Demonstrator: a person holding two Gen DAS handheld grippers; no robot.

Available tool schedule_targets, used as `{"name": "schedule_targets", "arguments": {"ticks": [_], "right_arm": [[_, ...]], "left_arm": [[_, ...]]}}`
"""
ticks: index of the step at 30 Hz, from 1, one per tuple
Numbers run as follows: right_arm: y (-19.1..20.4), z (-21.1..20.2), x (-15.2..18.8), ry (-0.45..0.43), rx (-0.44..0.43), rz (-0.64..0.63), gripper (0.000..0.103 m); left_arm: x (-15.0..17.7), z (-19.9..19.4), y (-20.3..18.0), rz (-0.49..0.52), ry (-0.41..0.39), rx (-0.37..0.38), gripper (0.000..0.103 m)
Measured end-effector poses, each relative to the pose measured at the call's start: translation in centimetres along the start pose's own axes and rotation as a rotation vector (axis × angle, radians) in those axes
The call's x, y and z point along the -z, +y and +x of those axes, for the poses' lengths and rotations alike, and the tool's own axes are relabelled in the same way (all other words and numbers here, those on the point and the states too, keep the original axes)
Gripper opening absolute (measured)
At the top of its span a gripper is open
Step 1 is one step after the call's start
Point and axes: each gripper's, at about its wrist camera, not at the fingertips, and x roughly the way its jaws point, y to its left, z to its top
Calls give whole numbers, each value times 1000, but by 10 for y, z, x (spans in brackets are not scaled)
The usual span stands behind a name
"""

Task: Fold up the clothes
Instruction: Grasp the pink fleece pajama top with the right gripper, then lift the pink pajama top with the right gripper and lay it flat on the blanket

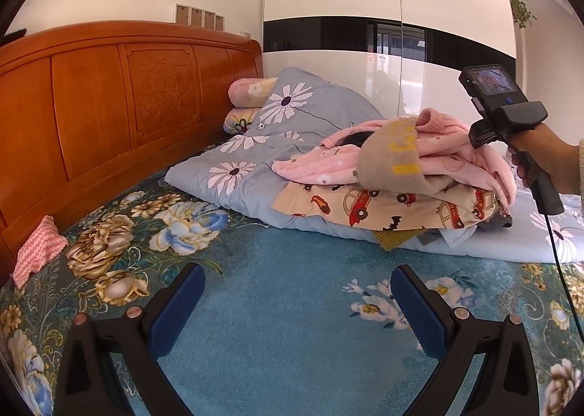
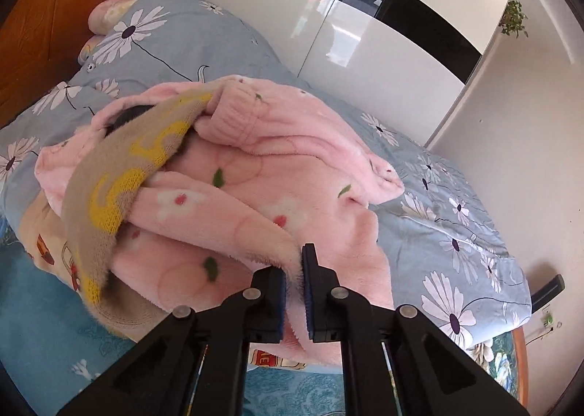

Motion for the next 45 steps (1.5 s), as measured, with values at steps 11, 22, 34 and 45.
{"name": "schedule_targets", "arguments": {"ticks": [11, 22, 34, 45], "right_arm": [[10, 3, 20, 32, -18, -143, 35], [-6, 28, 9, 24, 106, 31, 64], [-169, -83, -62, -148, -86, 549, 4], [-406, -286, -52, -504, -132, 775, 3]], "left_arm": [[9, -3, 0, -4, 25, 4, 103], [18, 7, 24, -40, 69, -47, 103], [-28, -41, 15, 40, 40, -81, 103], [-93, -141, -80, 160, -101, 17, 103]]}}
